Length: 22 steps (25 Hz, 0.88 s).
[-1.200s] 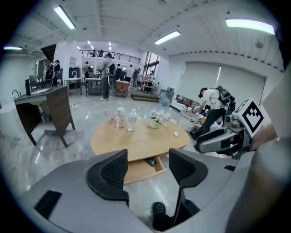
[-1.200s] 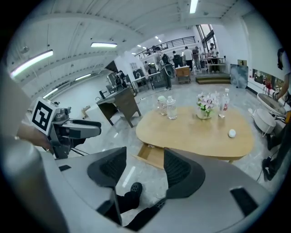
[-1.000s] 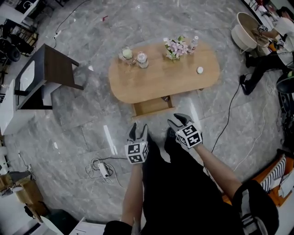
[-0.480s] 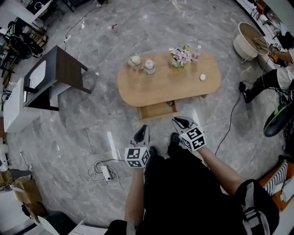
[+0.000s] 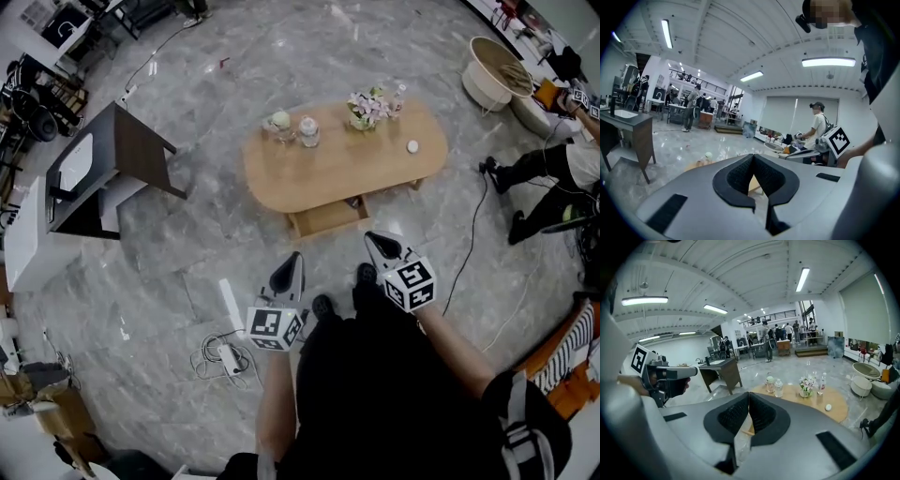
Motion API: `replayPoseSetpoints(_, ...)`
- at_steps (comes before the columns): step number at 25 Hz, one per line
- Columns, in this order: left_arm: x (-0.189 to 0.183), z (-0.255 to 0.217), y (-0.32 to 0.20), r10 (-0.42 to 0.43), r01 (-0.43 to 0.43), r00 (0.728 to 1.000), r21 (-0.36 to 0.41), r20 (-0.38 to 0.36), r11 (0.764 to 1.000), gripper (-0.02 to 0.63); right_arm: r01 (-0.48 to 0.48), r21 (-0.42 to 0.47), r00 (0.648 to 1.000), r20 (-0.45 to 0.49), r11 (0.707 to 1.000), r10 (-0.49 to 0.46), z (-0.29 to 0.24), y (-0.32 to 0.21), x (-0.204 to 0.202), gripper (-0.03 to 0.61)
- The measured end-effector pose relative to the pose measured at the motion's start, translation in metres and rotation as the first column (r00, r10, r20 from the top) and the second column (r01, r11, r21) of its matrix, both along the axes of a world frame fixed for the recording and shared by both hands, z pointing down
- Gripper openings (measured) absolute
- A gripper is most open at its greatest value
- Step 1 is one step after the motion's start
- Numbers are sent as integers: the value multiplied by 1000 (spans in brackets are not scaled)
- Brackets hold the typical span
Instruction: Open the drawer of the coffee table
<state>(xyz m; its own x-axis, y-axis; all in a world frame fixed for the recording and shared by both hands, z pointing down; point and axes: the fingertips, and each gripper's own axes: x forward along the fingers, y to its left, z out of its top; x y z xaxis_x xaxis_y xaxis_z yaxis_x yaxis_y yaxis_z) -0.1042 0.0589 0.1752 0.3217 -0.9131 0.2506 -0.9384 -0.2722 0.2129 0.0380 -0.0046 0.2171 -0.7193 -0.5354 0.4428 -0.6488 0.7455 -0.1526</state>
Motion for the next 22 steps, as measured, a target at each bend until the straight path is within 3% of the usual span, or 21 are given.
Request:
replayPoseSetpoints(6, -28, -32, 41, 38, -39, 999, 44, 26, 998, 14, -32, 78, 996, 85, 996, 26, -52, 34, -10, 12)
replayPoseSetpoints(14, -61, -71, 68, 57, -56, 998, 131, -7, 990, 14, -59, 201, 976, 218, 978, 14, -130, 59, -4, 12)
replayPoseSetpoints(22, -81, -95, 72, 34, -34, 999, 160, -1, 987, 14, -37, 252, 986, 167, 967, -6, -151, 72, -13, 11)
